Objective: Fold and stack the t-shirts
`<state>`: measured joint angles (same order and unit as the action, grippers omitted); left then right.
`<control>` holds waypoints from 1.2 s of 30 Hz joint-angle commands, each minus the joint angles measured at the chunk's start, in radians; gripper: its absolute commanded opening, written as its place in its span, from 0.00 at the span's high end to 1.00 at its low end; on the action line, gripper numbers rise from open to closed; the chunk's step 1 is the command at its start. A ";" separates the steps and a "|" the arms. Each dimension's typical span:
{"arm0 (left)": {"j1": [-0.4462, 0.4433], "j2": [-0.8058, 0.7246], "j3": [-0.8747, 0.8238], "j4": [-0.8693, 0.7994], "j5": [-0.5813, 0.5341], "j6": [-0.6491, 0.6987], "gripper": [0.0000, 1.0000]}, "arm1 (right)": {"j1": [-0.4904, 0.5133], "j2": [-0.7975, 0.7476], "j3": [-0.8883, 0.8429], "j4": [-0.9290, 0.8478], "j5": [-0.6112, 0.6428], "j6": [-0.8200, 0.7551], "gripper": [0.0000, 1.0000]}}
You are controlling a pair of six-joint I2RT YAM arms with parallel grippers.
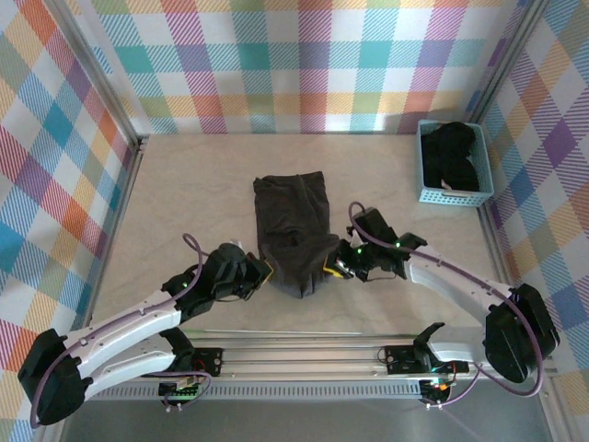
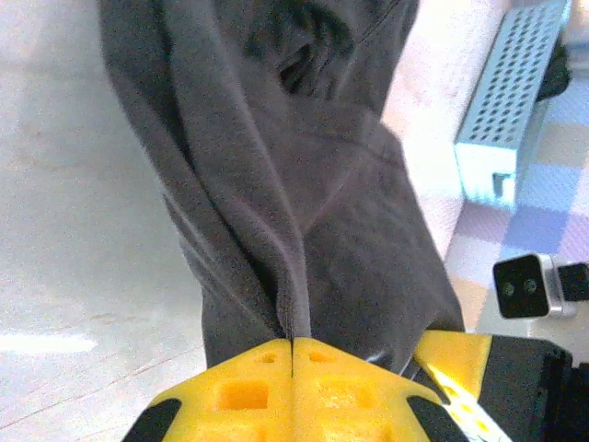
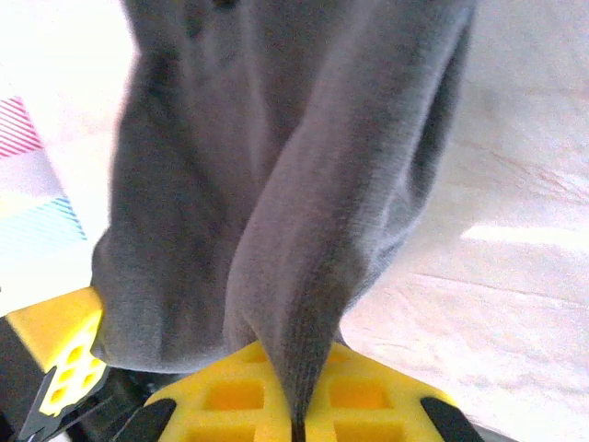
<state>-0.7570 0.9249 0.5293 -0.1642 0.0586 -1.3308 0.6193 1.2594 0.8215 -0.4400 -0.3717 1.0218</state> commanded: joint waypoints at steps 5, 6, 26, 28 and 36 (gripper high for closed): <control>0.234 0.194 0.306 -0.095 0.129 0.089 1.00 | -0.156 0.234 0.334 -0.111 -0.178 -0.025 1.00; 0.269 0.239 0.357 -0.104 0.143 0.095 1.00 | -0.184 0.281 0.381 -0.105 -0.205 -0.005 1.00; 0.514 0.957 1.047 -0.288 0.167 0.309 0.49 | -0.399 1.143 1.524 -0.442 -0.199 -0.160 0.37; 0.476 0.870 0.912 -0.231 0.164 0.246 0.50 | -0.398 1.025 1.373 -0.399 -0.175 -0.219 0.37; 0.091 0.730 0.484 0.261 -0.094 -0.213 0.39 | -0.382 0.431 0.454 0.190 -0.210 -0.174 0.17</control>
<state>-0.5808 1.6241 1.1049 -0.1272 0.1135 -1.3273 0.2241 1.8130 1.5101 -0.5354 -0.5552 0.8356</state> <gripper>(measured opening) 0.586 0.801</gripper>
